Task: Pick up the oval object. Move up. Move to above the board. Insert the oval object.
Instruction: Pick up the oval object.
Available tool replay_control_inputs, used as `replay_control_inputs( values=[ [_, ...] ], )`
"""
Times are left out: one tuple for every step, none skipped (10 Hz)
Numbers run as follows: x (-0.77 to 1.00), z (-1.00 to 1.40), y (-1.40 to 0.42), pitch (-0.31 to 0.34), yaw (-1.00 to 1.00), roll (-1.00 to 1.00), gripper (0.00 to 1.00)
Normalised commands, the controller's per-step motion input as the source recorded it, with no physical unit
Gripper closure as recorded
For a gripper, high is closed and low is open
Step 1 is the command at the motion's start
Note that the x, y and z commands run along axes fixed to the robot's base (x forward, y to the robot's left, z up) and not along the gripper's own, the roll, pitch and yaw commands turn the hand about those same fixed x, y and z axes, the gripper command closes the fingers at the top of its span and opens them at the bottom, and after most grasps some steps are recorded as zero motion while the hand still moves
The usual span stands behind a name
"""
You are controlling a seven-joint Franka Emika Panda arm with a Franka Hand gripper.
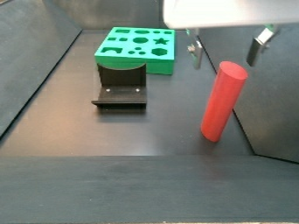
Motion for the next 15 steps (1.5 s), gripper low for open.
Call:
replay_control_inputs(
  values=[
    [-0.29, -0.23, 0.17, -0.074, 0.13, 0.01, 0.00],
    [-0.30, -0.24, 0.19, -0.094, 0.18, 0.00, 0.00],
    [-0.25, -0.20, 0.20, -0.099, 0.22, 0.00, 0.00],
    [-0.10, -0.13, 0.20, -0.096, 0.23, -0.03, 0.00],
    [0.01, -0.16, 0.11, -0.089, 0.15, -0.09, 0.00],
    [0.23, -0.15, 0.07, -0.083, 0.16, -0.14, 0.00],
    [0.21, -0.21, 0.02, -0.114, 0.11, -0.13, 0.00],
    [0.18, -0.21, 0.00, -0.124, 0.03, -0.13, 0.00],
    [0.00, -0.20, 0.07, -0.110, 0.00, -0.09, 0.00],
    [0.00, 0.00, 0.06, 0.000, 0.00, -0.02, 0.00],
    [0.00, -0.01, 0.05, 0.020, 0.00, 0.00, 0.00],
    [0.08, -0.33, 0.05, 0.000, 0.05, 0.00, 0.00],
    [0.01, 0.00, 0.00, 0.037, 0.00, 0.00, 0.00],
    [0.00, 0.00, 0.04, 0.000, 0.00, -0.03, 0.00],
    [0.00, -0.04, 0.13, 0.000, 0.03, 0.00, 0.00]
  ],
)
